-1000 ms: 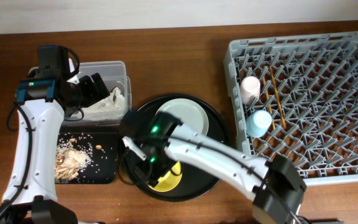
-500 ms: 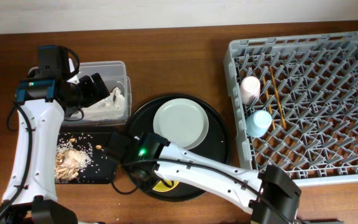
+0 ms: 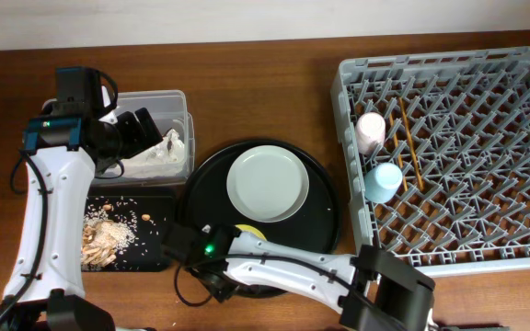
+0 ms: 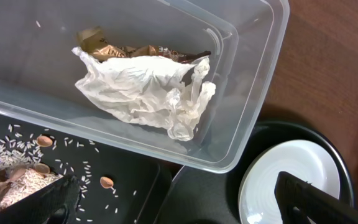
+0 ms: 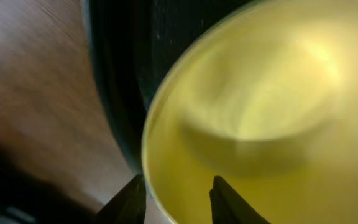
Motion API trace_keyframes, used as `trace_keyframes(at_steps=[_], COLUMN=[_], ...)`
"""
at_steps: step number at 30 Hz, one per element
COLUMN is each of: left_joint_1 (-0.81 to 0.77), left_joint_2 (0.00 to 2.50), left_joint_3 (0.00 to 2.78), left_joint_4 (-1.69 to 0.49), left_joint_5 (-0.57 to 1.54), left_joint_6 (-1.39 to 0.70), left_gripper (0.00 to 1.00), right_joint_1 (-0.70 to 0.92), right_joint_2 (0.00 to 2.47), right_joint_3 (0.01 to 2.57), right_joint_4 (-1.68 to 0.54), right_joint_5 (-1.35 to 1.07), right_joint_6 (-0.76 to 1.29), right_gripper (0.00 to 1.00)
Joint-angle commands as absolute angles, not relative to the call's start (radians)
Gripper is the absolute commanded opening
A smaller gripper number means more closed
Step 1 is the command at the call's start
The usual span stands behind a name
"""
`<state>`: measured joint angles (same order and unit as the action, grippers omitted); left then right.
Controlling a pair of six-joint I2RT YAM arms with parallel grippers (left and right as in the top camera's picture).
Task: Sort waste into correct bins and load items into the dishwasher rack
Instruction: 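Move the right gripper to the yellow bowl on the round tray, then grasp the yellow bowl rim with the right gripper and lift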
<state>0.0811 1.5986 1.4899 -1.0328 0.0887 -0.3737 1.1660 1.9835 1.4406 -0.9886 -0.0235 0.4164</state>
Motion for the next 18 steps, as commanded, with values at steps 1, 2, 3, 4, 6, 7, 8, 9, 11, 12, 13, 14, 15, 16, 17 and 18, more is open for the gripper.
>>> trace_keyframes(at_steps=[1,2,3,4,6,7,8,9,11,12,13,14,15,16,17,18], left_joint_1=[0.083,0.083,0.083,0.083,0.083,0.083,0.083,0.083,0.083,0.083,0.083,0.083,0.083,0.083,0.083,0.083], left_joint_2=[1.587,1.587,1.587,1.587,1.587,1.587,1.587,1.587,1.587,1.587,1.587,1.587,1.587,1.587,1.587,1.587], left_joint_3=[1.506,1.506,1.506,1.506,1.506,1.506,1.506,1.506,1.506,1.506,1.506,1.506,1.506,1.506,1.506,1.506], left_joint_4=[-1.034,-1.034,-1.034,-1.034,-1.034,-1.034,-1.034,-1.034,-1.034,-1.034,-1.034,-1.034,-1.034,-1.034,-1.034,-1.034], left_joint_5=[0.081,0.081,0.081,0.081,0.081,0.081,0.081,0.081,0.081,0.081,0.081,0.081,0.081,0.081,0.081,0.081], left_joint_6=[-0.365,-0.365,-0.365,-0.365,-0.365,-0.365,-0.365,-0.365,-0.365,-0.365,-0.365,-0.365,-0.365,-0.365,-0.365,-0.365], left_gripper=[0.99,0.99,0.99,0.99,0.99,0.99,0.99,0.99,0.99,0.99,0.99,0.99,0.99,0.99,0.99,0.99], right_joint_1=[1.171,1.17,1.17,1.17,1.169,1.169,1.169,1.169,1.169,1.169,1.169,1.169,1.17,1.17,1.169,1.169], right_joint_2=[1.993,1.993,1.993,1.992,1.992,1.992,1.992,1.992,1.992,1.991,1.991,1.991,1.991,1.991,1.991,1.991], right_joint_3=[1.394,1.395,1.395,1.395,1.395,1.395,1.395,1.395,1.399,1.403,1.411,1.421,1.433,1.444,1.454,1.458], right_joint_4=[-0.949,-0.949,-0.947,-0.947,-0.949,-0.949,-0.949,-0.949,-0.95,-0.95,-0.952,-0.954,-0.957,-0.961,-0.967,-0.97], right_joint_5=[-0.036,-0.027,-0.014,-0.005,0.002,0.001,0.001,0.001,0.001,0.001,0.001,0.001,0.001,0.001,0.001,0.001], right_joint_6=[0.427,0.427,0.427,0.427,0.427,0.427,0.427,0.427,0.427,0.427,0.427,0.427,0.427,0.427,0.427,0.426], right_gripper=[0.35,0.34,0.33,0.33,0.33,0.33,0.33,0.33,0.33,0.33,0.32,0.32,0.32,0.31,0.26,0.21])
